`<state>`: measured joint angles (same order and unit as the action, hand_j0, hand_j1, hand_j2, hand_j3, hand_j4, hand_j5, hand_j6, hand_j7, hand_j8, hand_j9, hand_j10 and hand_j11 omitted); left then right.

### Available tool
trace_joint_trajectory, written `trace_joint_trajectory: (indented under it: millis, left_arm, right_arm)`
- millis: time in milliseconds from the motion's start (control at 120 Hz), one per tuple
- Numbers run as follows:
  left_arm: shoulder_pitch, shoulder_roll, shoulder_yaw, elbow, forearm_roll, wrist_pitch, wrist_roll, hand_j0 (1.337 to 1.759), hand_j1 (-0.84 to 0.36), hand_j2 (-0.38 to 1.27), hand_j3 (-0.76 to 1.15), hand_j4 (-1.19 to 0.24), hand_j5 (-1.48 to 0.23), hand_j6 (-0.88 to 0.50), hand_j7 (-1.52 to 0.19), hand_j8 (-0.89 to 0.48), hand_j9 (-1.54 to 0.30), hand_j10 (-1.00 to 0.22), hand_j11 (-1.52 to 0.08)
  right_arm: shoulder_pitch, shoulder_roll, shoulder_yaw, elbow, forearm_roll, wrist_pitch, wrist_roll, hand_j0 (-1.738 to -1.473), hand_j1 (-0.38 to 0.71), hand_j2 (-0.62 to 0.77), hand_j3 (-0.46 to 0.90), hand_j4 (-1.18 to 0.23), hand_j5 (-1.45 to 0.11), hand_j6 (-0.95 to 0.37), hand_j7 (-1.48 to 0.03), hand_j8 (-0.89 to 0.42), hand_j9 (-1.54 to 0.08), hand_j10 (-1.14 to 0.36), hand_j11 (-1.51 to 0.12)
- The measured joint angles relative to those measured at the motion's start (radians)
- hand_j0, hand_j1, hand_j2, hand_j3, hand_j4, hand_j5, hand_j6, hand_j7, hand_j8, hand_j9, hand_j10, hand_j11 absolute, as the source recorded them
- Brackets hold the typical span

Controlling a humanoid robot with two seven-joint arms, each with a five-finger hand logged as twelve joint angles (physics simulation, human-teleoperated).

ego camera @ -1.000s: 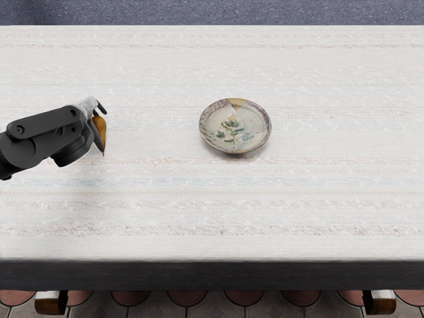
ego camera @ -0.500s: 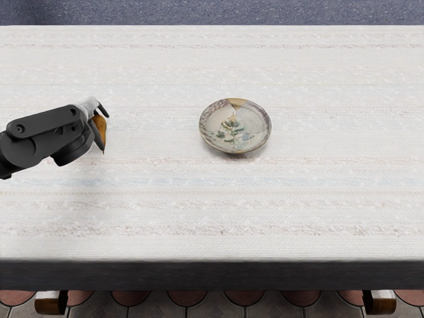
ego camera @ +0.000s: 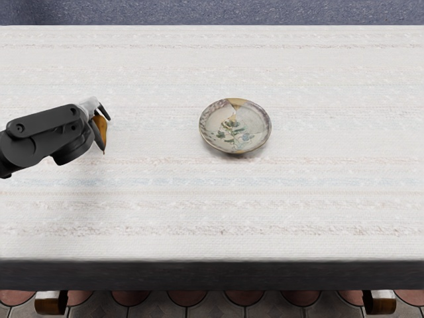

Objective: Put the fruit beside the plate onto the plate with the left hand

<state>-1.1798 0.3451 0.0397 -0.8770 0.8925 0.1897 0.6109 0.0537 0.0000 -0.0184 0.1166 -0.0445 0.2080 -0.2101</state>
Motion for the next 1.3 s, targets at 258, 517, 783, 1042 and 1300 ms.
trace_joint_trajectory:
  millis: [258, 517, 783, 1042, 1300]
  left_arm:
    - [-0.001, 0.0, -0.001, -0.003, -0.001, -0.002, 0.001, 1.657, -0.22, 0.4, 0.0, -0.58, -0.65, -0.3, -0.68, -0.34, -0.7, -0.55, -0.7]
    - [-0.001, 0.0, -0.002, -0.006, 0.0, -0.002, 0.0, 1.658, -0.28, 0.53, 0.0, -0.62, -0.67, -0.3, -0.71, -0.34, -0.74, -0.58, -0.74]
    - [-0.002, -0.001, -0.008, -0.01, -0.005, -0.004, 0.0, 1.657, -0.24, 0.6, 0.0, -0.63, -0.73, -0.4, -0.76, -0.42, -0.78, -0.6, -0.78]
    - [-0.026, 0.012, -0.014, -0.036, -0.015, -0.005, 0.0, 1.658, -0.23, 0.65, 0.0, -0.61, -0.77, -0.5, -0.78, -0.52, -0.79, -0.6, -0.79]
    - [-0.061, 0.051, -0.016, -0.092, -0.015, -0.005, 0.0, 1.658, -0.24, 0.64, 0.0, -0.61, -0.79, -0.51, -0.79, -0.54, -0.79, -0.61, -0.8]
  right_arm:
    - [0.0, 0.0, 0.0, 0.0, 0.0, 0.0, 0.0, -1.658, -0.35, 0.0, 0.0, 0.0, 0.0, 0.0, 0.0, 0.0, 0.0, 0.0, 0.0]
    - [0.0, 0.0, 0.0, 0.0, 0.0, -0.001, 0.0, -1.658, -0.35, 0.0, 0.0, 0.0, 0.0, 0.0, 0.0, 0.0, 0.0, 0.0, 0.0]
    - [0.0, 0.0, 0.0, 0.0, 0.0, -0.001, 0.0, -1.658, -0.35, 0.0, 0.0, 0.0, 0.0, 0.0, 0.0, 0.0, 0.0, 0.0, 0.0]
    - [0.0, 0.0, 0.0, 0.0, 0.0, -0.001, 0.0, -1.658, -0.35, 0.0, 0.0, 0.0, 0.0, 0.0, 0.0, 0.0, 0.0, 0.0, 0.0]
    - [0.001, 0.0, 0.0, 0.0, 0.0, -0.001, 0.001, -1.658, -0.35, 0.0, 0.0, 0.0, 0.0, 0.0, 0.0, 0.0, 0.0, 0.0, 0.0]
